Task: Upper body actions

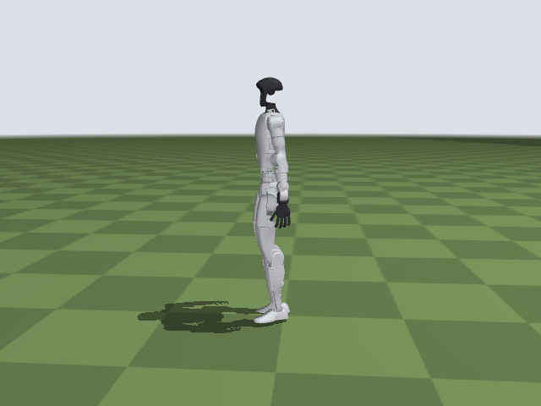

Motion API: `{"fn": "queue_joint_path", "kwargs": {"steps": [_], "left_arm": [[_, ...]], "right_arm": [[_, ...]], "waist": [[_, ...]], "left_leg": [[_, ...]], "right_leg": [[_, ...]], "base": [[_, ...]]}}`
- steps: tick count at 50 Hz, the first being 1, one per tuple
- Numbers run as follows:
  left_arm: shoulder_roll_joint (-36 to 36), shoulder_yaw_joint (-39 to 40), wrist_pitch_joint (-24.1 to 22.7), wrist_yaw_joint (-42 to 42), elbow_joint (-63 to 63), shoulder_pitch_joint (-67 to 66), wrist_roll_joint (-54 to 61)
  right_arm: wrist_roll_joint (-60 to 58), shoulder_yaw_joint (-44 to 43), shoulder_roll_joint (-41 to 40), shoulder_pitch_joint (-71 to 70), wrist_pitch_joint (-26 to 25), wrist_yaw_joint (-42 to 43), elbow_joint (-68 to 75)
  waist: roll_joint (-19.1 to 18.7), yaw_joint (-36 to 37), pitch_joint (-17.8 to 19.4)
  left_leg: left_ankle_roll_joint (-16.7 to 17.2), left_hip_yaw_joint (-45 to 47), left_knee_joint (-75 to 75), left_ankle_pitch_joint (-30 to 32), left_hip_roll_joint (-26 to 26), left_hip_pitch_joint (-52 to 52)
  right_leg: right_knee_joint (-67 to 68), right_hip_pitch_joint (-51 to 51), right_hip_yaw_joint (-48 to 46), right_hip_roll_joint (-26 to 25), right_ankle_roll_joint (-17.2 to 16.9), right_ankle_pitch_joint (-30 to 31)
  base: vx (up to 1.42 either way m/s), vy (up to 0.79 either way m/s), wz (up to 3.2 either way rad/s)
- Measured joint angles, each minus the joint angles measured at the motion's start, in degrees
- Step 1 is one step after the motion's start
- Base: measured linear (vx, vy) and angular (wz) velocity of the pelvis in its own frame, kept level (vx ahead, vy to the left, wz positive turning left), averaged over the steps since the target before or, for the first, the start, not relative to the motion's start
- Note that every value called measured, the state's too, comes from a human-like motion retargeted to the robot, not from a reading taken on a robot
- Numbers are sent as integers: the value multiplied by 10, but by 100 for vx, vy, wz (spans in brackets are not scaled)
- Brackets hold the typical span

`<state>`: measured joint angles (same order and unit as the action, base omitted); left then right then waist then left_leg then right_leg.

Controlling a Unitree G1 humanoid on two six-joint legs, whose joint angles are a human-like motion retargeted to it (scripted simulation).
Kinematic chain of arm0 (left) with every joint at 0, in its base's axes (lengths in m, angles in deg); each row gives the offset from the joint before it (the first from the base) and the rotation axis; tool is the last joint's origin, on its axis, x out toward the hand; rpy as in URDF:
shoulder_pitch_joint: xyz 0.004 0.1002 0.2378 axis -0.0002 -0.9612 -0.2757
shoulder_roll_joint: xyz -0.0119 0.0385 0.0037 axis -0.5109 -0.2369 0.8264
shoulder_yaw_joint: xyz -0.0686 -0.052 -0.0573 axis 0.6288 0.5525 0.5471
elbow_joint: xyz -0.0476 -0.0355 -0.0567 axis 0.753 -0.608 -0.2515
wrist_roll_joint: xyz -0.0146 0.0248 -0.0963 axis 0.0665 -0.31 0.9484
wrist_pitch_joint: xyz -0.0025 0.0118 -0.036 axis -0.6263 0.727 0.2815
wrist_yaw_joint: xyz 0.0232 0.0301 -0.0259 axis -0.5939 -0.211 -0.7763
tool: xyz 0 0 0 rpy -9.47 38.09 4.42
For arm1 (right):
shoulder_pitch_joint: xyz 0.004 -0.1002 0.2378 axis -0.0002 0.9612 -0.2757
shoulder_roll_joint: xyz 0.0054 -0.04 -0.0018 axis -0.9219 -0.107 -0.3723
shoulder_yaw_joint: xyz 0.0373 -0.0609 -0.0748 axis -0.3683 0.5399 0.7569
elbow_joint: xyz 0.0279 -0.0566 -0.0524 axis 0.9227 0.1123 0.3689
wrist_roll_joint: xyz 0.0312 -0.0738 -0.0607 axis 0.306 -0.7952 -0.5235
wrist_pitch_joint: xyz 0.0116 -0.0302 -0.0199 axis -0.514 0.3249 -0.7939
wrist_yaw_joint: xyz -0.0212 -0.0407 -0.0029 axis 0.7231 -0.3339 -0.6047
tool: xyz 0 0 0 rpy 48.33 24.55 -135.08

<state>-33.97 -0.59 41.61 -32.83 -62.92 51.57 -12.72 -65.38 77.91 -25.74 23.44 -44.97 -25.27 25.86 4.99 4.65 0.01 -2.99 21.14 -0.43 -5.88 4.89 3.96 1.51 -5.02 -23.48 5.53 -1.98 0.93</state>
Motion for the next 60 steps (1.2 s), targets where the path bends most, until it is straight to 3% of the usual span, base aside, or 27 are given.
{"fn": "queue_joint_path", "kwargs": {"steps": [20,25,27,31,32,33,35,37,38,40,42,43,45,48,53,56,58,60], "left_arm": [[2,-11,-1,-4,-8,14,4],[2,-22,2,-3,-10,20,4],[2,-29,-4,5,-4,15,2],[3,-28,-1,14,18,-2,2],[4,-21,-3,11,19,-9,2],[6,-10,-10,5,18,-20,5],[5,11,-27,-9,3,-49,21],[-4,21,-22,-14,-20,-66,31],[-13,28,-16,-16,-36,-70,33],[-31,38,-14,-16,-69,-79,47],[-46,62,-5,-4,-104,-90,60],[-51,75,8,-4,-113,-97,62],[-58,95,16,-21,-116,-110,73],[-67,97,-4,-49,-116,-112,101],[-57,67,1,-49,-116,-50,128],[-35,33,-7,-46,-115,11,135],[-16,-17,-19,-59,-105,55,139],[1,-92,-18,-64,-91,125,138]], "right_arm": [[-14,12,-13,4,5,0,-10],[-6,17,-15,1,4,-2,-14],[9,26,-17,-1,8,-1,-17],[41,59,-17,-29,19,-7,-4],[42,68,-19,-38,22,-10,0],[40,78,-22,-50,23,-14,4],[48,106,-32,-87,18,-34,3],[65,117,-45,-128,17,-69,-20],[69,115,-54,-150,16,-91,-40],[72,116,-71,-187,12,-123,-75],[58,111,-91,-230,2,-148,-128],[55,104,-104,-246,7,-154,-164],[74,112,-114,-263,37,-163,-204],[75,138,-107,-271,75,-165,-217],[-34,124,-86,-199,67,-123,-183],[-40,106,-74,-132,57,-90,-115],[-39,78,-50,-82,31,-74,-45],[-23,53,-18,-53,2,-55,18]], "waist": [[-9,-8,4],[-14,-16,23],[-24,-32,43],[-19,-67,93],[-16,-75,100],[-13,-83,105],[-1,-49,109],[23,-21,126],[30,-11,138],[22,-7,141],[16,20,144],[15,21,150],[25,34,148],[28,50,131],[20,39,87],[4,31,78],[-21,-2,71],[-47,-26,86]], "left_leg": [[-8,7,-4,-7,7,7],[-10,9,-8,-4,-2,11],[-11,0,-7,-2,-14,19],[-11,-25,14,-5,-16,42],[-7,-32,29,-9,-18,39],[-1,-39,54,-16,-23,32],[13,-6,152,3,-30,-12],[22,12,296,106,-39,-78],[7,13,390,144,-55,-134],[-14,-29,507,170,-69,-229],[-25,-14,590,135,-110,-294],[-50,3,623,119,-137,-321],[-74,27,649,86,-151,-343],[-48,16,614,84,-124,-332],[2,-19,395,140,-47,-202],[34,-33,196,63,-20,-71],[10,-46,80,7,-21,1],[-22,-61,13,17,-21,37]], "right_leg": [[13,4,-2,11,-10,-1],[57,21,19,7,-6,-18],[97,29,49,-12,14,-42],[123,8,104,-49,-25,-44],[119,4,112,-55,-24,-39],[110,1,114,-58,-2,-35],[80,-16,14,-21,30,-49],[62,-17,54,5,25,-37],[60,-16,85,18,16,-33],[54,-13,39,22,17,-27],[50,2,72,8,27,-20],[46,3,70,7,33,-15],[33,1,62,15,42,-9],[15,-7,67,20,42,-4],[22,-20,52,12,23,-27],[71,-21,43,-7,12,-55],[152,-7,6,-27,13,-33],[297,42,0,-22,8,62]], "base": [[0,0,0],[-1,-2,1],[-3,-9,26],[-12,-7,56],[-13,-4,65],[-10,-4,17],[-11,-6,-75],[-20,-9,-35],[-23,-12,31],[-22,-11,28],[-23,-4,-37],[-16,1,-8],[-2,5,-16],[13,10,-8],[28,13,46],[32,16,-3],[39,18,46],[8,16,17]]}}
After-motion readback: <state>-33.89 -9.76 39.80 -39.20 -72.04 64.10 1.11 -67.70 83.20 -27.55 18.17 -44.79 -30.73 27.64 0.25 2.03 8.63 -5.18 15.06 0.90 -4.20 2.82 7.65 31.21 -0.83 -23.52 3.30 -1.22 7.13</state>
